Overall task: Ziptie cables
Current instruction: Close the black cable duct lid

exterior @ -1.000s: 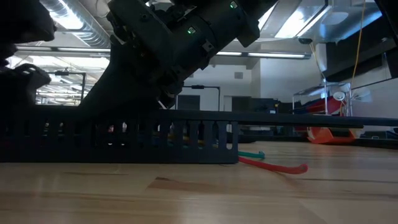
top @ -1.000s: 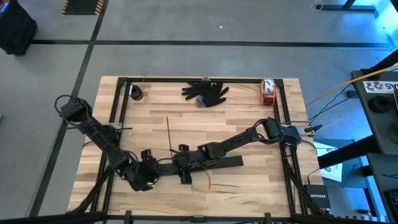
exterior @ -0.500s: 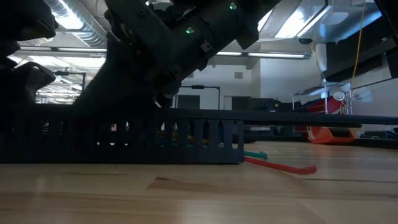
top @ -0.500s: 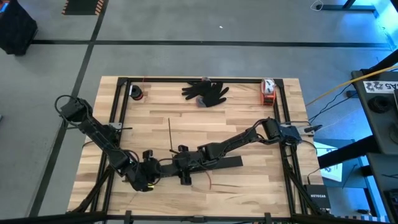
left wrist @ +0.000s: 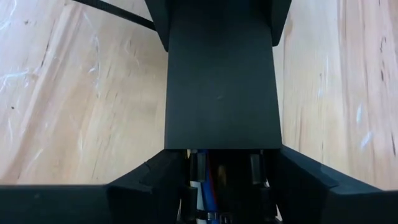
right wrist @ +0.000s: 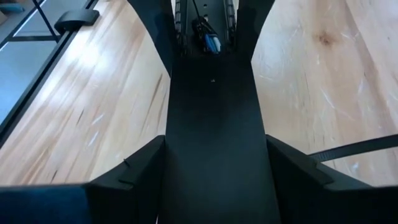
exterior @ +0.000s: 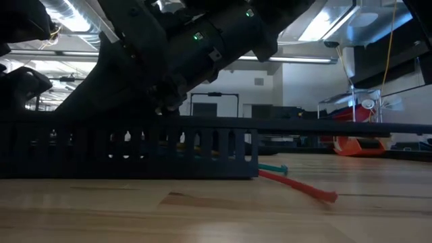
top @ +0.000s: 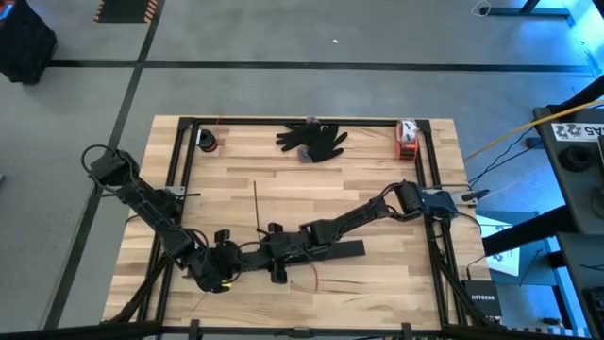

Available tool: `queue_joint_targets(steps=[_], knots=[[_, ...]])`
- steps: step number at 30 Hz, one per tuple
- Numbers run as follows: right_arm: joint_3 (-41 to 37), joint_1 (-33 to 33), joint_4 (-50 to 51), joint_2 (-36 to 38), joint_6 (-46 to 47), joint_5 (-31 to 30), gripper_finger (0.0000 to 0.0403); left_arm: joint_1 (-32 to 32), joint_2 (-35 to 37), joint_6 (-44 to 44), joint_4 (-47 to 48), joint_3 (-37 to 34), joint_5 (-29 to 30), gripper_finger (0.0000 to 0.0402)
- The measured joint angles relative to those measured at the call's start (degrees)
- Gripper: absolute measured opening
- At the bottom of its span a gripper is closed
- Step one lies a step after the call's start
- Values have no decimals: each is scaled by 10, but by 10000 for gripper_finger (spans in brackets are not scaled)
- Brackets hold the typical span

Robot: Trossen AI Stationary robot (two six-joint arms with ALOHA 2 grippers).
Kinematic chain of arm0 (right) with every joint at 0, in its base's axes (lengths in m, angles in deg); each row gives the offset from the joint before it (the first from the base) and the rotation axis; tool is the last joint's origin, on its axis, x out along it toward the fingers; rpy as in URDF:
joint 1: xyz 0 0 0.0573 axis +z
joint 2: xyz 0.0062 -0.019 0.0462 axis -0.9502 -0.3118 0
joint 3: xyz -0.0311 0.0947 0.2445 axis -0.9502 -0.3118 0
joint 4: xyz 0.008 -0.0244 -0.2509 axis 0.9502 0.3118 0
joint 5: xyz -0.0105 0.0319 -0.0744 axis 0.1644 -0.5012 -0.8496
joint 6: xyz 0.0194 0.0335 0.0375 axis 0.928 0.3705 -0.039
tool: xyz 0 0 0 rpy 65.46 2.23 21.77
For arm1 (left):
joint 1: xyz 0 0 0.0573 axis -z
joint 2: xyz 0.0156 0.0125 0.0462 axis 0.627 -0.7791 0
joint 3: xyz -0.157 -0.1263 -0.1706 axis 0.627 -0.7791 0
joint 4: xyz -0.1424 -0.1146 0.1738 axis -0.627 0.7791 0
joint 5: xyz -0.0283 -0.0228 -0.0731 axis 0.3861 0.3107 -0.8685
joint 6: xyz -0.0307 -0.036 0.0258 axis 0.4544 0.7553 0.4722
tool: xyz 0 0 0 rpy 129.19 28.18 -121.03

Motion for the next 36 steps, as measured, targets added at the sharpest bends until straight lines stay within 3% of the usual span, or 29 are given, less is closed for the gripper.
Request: queue_joint_targets(steps=[5,14,21,29,32,36], knots=[[4,-1,23,1,0,9,225,-2,20,25,22,5,-13,196],[6,-3,18,2,-4,-11,225,-4,66,12,188,55,-34,196],[4,-3,5,1,-4,-11,225,-7,66,59,194,52,-42,196],[3,-2,2,0,-2,-29,225,-11,65,44,179,51,-61,199],[3,-1,2,0,-2,-32,225,-22,65,41,178,51,-88,224],[1,-1,10,-1,-3,-41,225,-30,66,31,174,52,-104,293]])
